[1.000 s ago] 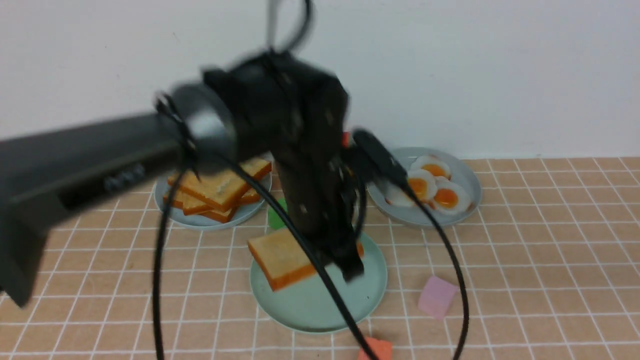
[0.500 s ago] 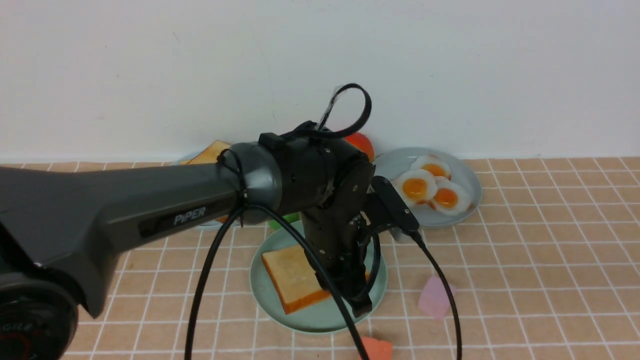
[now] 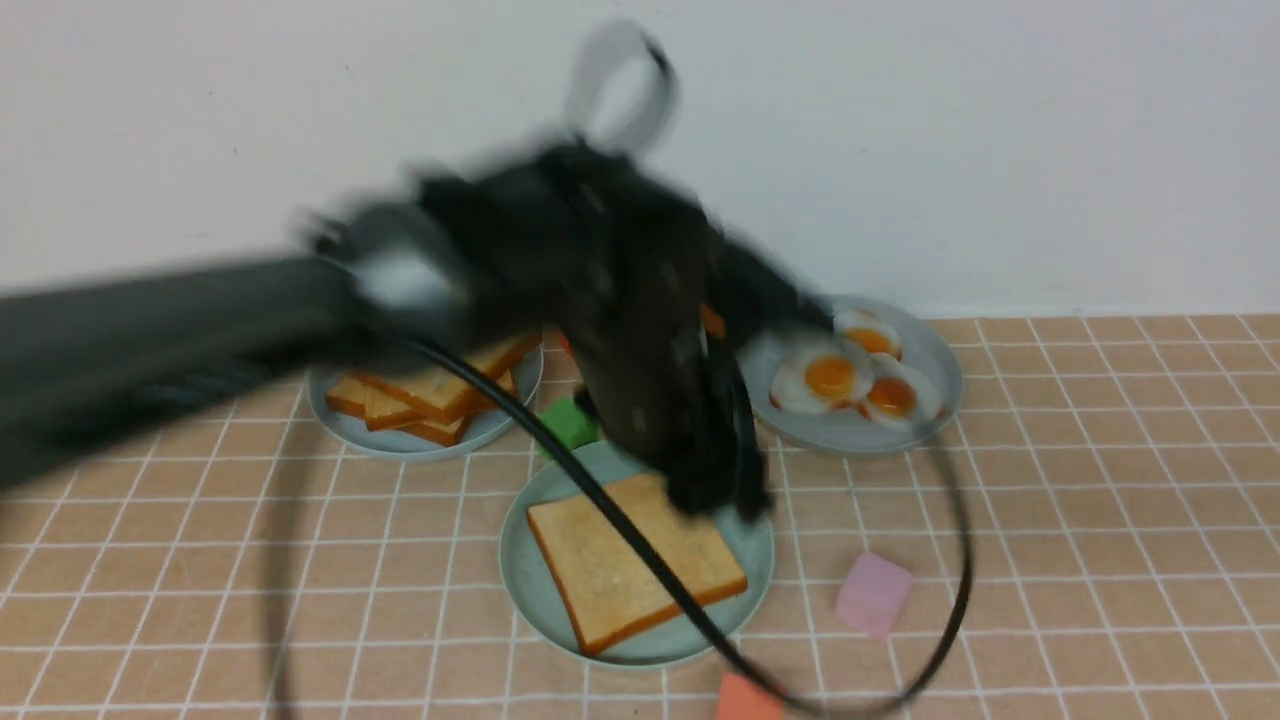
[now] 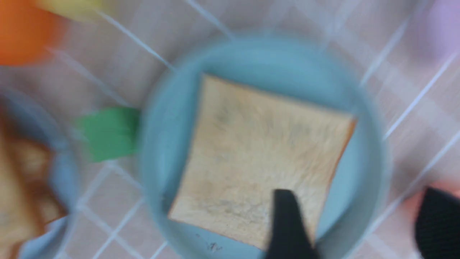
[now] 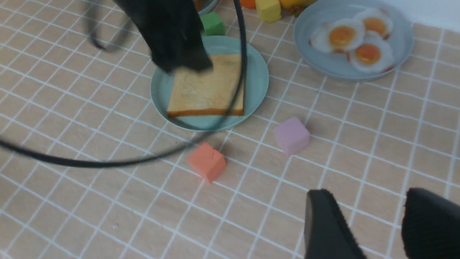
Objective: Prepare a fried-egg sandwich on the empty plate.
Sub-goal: Use the right arm to grab a fried egg
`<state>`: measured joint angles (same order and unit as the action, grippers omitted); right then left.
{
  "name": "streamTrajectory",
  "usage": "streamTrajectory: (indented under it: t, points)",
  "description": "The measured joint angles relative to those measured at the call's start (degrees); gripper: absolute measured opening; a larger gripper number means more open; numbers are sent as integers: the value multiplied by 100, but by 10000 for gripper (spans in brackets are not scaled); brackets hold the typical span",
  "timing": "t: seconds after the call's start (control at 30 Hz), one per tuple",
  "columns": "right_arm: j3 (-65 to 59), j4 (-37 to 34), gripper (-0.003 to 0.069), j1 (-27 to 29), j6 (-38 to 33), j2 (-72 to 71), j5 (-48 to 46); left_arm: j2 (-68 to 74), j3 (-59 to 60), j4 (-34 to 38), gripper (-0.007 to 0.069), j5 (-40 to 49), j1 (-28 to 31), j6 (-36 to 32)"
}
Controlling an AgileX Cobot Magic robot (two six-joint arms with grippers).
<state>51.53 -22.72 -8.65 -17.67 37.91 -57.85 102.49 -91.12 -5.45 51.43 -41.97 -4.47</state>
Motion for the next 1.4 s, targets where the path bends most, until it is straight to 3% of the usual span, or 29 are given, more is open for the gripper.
streamTrajectory:
  t: [0.03, 0.07, 0.1, 0.13, 0.2, 0.43, 0.57, 0.7, 0.87, 1.13, 1.4]
  points:
    - [0, -76, 323, 0, 0, 279, 175, -356, -22, 0, 337, 16, 0, 231]
    - [0, -136, 324, 0, 0, 586, 341, -794, -15, 0, 206, 50, 0, 447]
    - [2, -141, 324, 0, 0, 716, 409, -794, -15, 0, 206, 50, 0, 447]
    - [38, -193, 325, 0, 0, 1126, 609, -1301, 56, -7, 81, 80, 0, 604]
    - [172, -201, 326, 0, 0, 2000, 1013, -2079, 358, -29, -13, 86, 0, 766]
    - [985, -323, 326, 0, 66, 4151, 1482, -4153, 2342, 6, -13, -544, 0, 1240]
    - [1649, -352, 326, 0, 102, 5364, 1904, -5759, 4044, 20, -13, -1652, 0, 1444]
    - [2402, -392, 326, 0, 114, 6291, 2071, -7175, 5486, -49, -13, -2626, 0, 2104]
    - [3418, -484, 326, 5, 289, 7312, 1947, -7610, 6037, -374, -13, -2825, 0, 2508]
    - [4494, -511, 332, 216, 609, 8407, 1937, -7657, 6086, -302, -13, -2931, 0, 2565]
    - [5257, -969, 362, 363, 715, 9150, 1944, -7657, 6088, -229, -13, -2921, 0, 2565]
